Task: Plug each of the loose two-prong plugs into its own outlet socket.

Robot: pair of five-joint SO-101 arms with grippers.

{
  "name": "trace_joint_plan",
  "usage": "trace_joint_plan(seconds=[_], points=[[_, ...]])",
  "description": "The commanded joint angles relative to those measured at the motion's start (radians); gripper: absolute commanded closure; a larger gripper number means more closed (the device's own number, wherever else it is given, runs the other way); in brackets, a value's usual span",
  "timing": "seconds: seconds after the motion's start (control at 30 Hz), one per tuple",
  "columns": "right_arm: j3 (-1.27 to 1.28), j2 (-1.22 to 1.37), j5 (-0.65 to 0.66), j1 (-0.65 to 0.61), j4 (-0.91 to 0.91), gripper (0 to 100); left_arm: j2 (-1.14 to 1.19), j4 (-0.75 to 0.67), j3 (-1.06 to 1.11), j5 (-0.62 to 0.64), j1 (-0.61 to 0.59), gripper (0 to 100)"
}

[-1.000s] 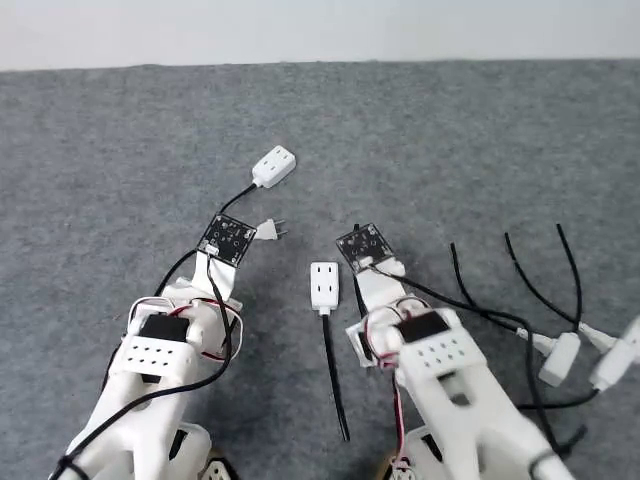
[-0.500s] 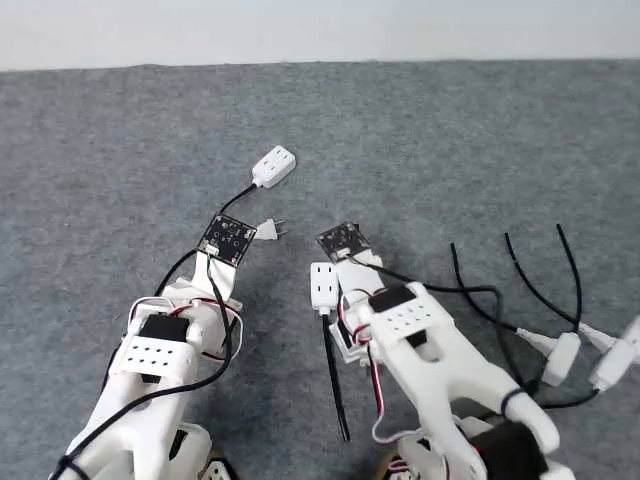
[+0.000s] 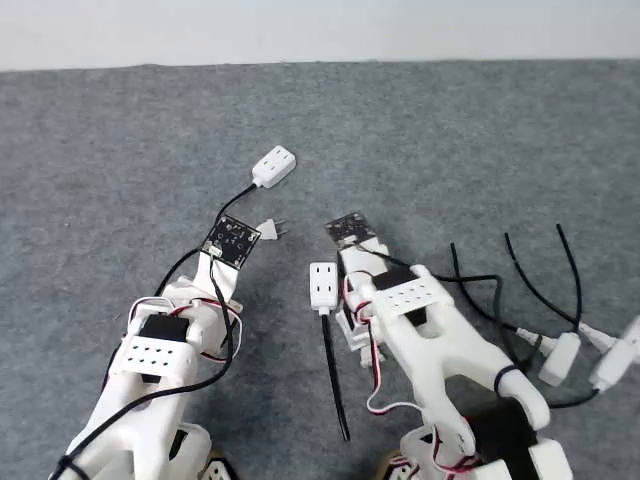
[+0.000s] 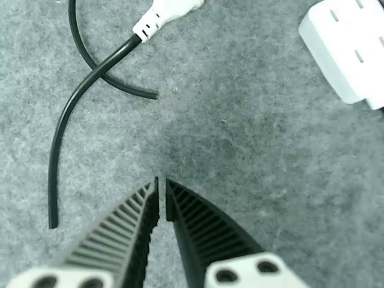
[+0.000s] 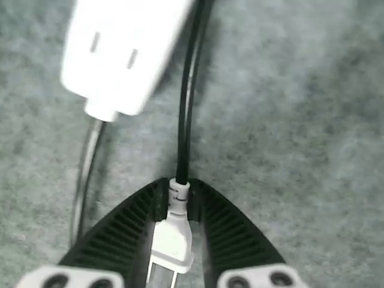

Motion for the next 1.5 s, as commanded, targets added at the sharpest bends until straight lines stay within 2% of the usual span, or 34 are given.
trace_joint_plan(seconds=[0.0,0.1,0.23,0.37,0.5,0.6,0.87,1.1,1.47], points=[[-0.055,-0.015,0.048,0.074,0.053,99.1,-0.014,-0.028,-0.007,-0.011,-0.002,99],[-0.091,-0.070,0.078,0.090,0.130,99.1,-0.014,-0.026,-0.013,0.005,-0.002,99],[-0.132,-0.217,0.100,0.084,0.216,99.1,-0.006,-0.018,-0.030,0.114,-0.008,99],[-0.218,-0.387,0.115,0.081,0.328,99.1,0.104,0.002,-0.087,0.121,-0.006,99],[-0.381,-0.509,0.107,-0.002,0.473,99.1,0.275,0.055,-0.197,0.095,-0.003,99],[-0.471,-0.556,0.104,-0.102,0.515,99.1,0.364,0.121,-0.268,-0.021,0.000,99],[-0.466,-0.452,0.003,-0.367,0.378,99.1,0.410,0.198,-0.295,-0.143,0.068,99],[-0.474,-0.282,-0.031,-0.374,0.315,99.1,0.308,0.190,-0.219,-0.173,0.075,99],[-0.468,-0.263,-0.054,-0.369,0.285,99.1,0.184,0.164,-0.122,-0.207,0.089,99]])
